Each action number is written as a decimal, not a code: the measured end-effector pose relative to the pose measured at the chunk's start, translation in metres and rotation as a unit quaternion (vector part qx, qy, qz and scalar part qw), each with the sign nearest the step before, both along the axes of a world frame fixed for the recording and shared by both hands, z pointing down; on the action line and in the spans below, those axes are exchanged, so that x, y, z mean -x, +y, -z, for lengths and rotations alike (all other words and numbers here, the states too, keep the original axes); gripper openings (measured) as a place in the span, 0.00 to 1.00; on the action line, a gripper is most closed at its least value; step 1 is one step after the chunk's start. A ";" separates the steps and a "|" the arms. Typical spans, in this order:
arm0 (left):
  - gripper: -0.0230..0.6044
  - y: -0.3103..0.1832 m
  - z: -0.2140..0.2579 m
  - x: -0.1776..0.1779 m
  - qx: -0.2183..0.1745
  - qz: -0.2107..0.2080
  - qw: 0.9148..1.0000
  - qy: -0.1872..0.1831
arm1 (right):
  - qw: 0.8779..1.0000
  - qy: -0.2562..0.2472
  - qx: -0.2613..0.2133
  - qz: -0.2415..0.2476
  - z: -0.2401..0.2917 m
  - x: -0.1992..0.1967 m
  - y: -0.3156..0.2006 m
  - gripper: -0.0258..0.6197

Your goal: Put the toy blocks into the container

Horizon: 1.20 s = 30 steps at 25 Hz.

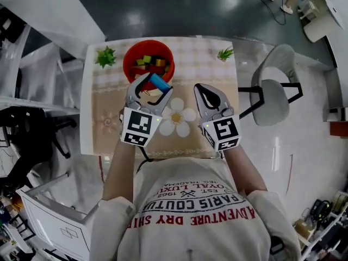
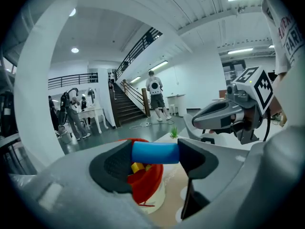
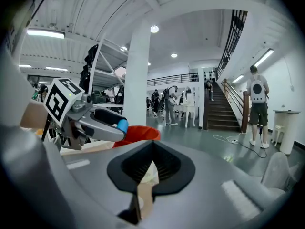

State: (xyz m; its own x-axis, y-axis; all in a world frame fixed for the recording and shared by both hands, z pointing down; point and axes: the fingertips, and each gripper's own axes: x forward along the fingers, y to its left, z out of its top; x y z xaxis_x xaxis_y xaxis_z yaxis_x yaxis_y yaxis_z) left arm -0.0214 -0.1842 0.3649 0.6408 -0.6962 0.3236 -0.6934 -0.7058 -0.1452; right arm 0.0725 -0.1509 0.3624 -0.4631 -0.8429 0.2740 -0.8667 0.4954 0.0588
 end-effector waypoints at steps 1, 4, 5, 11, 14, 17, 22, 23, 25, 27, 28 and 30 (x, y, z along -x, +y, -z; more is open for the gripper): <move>0.53 -0.004 0.002 0.008 -0.001 0.009 1.000 0.002 | 1.000 0.001 -0.001 0.006 0.001 0.005 -0.003 0.04; 0.53 -0.016 0.003 0.029 0.001 0.033 0.999 0.005 | 1.000 0.003 0.000 0.019 0.001 0.019 -0.013 0.04; 0.53 -0.020 0.002 0.035 0.003 0.040 0.999 0.006 | 1.000 0.004 0.001 0.022 0.001 0.023 -0.016 0.04; 0.53 -0.046 -0.006 0.055 0.015 0.060 0.998 0.008 | 0.999 0.005 0.009 0.032 -0.004 0.038 -0.036 0.04; 0.53 -0.057 -0.013 0.059 0.025 0.062 0.998 0.010 | 0.999 0.006 0.016 0.032 -0.010 0.041 -0.045 0.04; 0.53 -0.063 -0.024 0.057 0.037 0.055 0.998 0.009 | 0.999 0.006 0.024 0.030 -0.016 0.042 -0.050 0.04; 0.53 -0.072 -0.037 0.054 0.048 0.054 0.997 0.002 | 0.999 0.005 0.032 0.026 -0.024 0.038 -0.056 0.04; 0.53 -0.073 -0.037 0.055 0.047 0.057 0.997 0.002 | 0.999 0.005 0.033 0.025 -0.024 0.037 -0.057 0.04; 0.54 -0.075 -0.037 0.055 0.048 0.064 0.997 0.009 | 0.999 0.006 0.035 0.023 -0.025 0.035 -0.058 0.04; 0.55 -0.075 -0.036 0.055 0.053 0.067 0.996 0.023 | 0.999 0.007 0.036 0.021 -0.026 0.034 -0.059 0.04; 0.59 -0.075 -0.035 0.054 0.056 0.066 0.996 0.027 | 0.999 0.007 0.036 0.020 -0.026 0.034 -0.059 0.04; 0.60 -0.075 -0.035 0.054 0.057 0.066 0.996 0.028 | 0.999 0.008 0.035 0.020 -0.024 0.035 -0.059 0.04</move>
